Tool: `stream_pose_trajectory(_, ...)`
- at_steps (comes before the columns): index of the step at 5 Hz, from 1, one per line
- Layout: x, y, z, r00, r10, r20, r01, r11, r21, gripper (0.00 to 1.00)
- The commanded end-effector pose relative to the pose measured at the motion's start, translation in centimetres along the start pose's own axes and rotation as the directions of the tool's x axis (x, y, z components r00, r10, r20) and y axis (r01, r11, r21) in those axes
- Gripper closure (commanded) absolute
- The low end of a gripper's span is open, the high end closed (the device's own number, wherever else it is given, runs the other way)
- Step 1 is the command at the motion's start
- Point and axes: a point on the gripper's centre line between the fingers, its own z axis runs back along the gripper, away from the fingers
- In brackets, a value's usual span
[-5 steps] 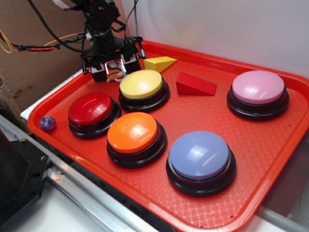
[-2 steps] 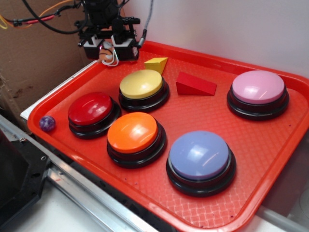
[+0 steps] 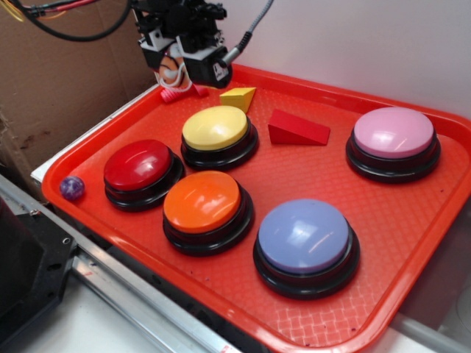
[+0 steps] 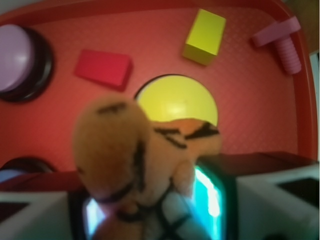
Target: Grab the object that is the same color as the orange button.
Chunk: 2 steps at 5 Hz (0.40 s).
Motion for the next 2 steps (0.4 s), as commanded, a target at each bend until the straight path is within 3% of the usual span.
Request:
stream_pose_trajectory(1, -1.50, -1.76, 3.20, 0.992, -0.038, 0.121, 0.041, 0.999, -0.024, 1.00)
stream_pose_trajectory(2, -0.96, -1.32, 2.59, 0.994, -0.003, 0.113, 0.003, 1.000, 0.002, 1.00)
